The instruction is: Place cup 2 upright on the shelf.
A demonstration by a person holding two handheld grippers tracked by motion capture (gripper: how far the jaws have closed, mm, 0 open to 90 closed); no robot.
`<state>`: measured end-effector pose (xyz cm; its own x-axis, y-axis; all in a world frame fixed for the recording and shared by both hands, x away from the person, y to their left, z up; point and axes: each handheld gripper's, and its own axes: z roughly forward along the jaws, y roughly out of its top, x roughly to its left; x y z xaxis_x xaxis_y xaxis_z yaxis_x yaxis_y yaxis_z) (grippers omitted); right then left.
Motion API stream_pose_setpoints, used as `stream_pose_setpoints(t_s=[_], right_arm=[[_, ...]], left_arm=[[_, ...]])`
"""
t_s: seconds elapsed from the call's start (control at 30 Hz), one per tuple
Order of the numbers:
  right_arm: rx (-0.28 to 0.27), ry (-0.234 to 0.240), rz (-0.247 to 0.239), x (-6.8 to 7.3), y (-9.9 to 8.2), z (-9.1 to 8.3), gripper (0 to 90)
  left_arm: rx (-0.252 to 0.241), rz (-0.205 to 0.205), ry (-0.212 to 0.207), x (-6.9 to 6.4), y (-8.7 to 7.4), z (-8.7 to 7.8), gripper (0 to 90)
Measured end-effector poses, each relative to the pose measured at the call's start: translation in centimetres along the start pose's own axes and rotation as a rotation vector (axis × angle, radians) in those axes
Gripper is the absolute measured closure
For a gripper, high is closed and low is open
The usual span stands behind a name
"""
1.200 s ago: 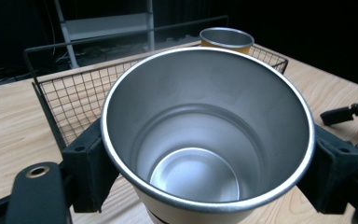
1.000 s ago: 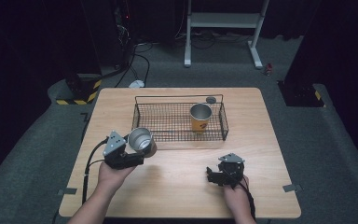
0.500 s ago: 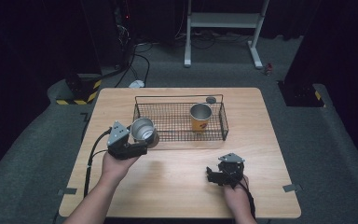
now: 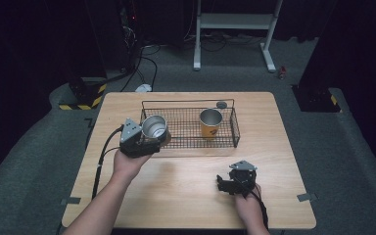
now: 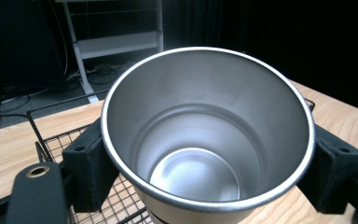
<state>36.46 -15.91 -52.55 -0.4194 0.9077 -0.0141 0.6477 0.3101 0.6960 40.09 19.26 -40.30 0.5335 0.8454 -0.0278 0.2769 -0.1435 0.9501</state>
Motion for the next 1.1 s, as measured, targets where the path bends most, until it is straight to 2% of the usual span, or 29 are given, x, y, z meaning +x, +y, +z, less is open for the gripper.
stream_pose_setpoints(t_s=[0.43, 0.53, 0.73, 1.0, 1.1], right_arm=[[0.001, 0.001, 0.002, 0.0, 0.0, 0.0, 9.3], [0.001, 0.001, 0.003, 0.0, 0.0, 0.0, 9.3], [0.000, 0.001, 0.001, 0.0, 0.0, 0.0, 9.3], [-0.002, 0.000, -0.003, 0.0, 0.0, 0.0, 9.4], [-0.001, 0.000, 0.001, 0.0, 0.0, 0.0, 9.4]], left_arm=[[0.018, -0.013, 0.004, 0.6, 0.9, 2.7, 18.9], [0.014, -0.005, 0.005, 0.6, 1.1, 3.2, 18.9], [0.039, 0.011, 0.007, 0.7, 1.5, 4.5, 18.9], [0.061, 0.007, 0.027, 1.2, 2.0, 6.3, 18.9], [0.055, 0.003, 0.034, 1.2, 1.9, 6.9, 18.9]])
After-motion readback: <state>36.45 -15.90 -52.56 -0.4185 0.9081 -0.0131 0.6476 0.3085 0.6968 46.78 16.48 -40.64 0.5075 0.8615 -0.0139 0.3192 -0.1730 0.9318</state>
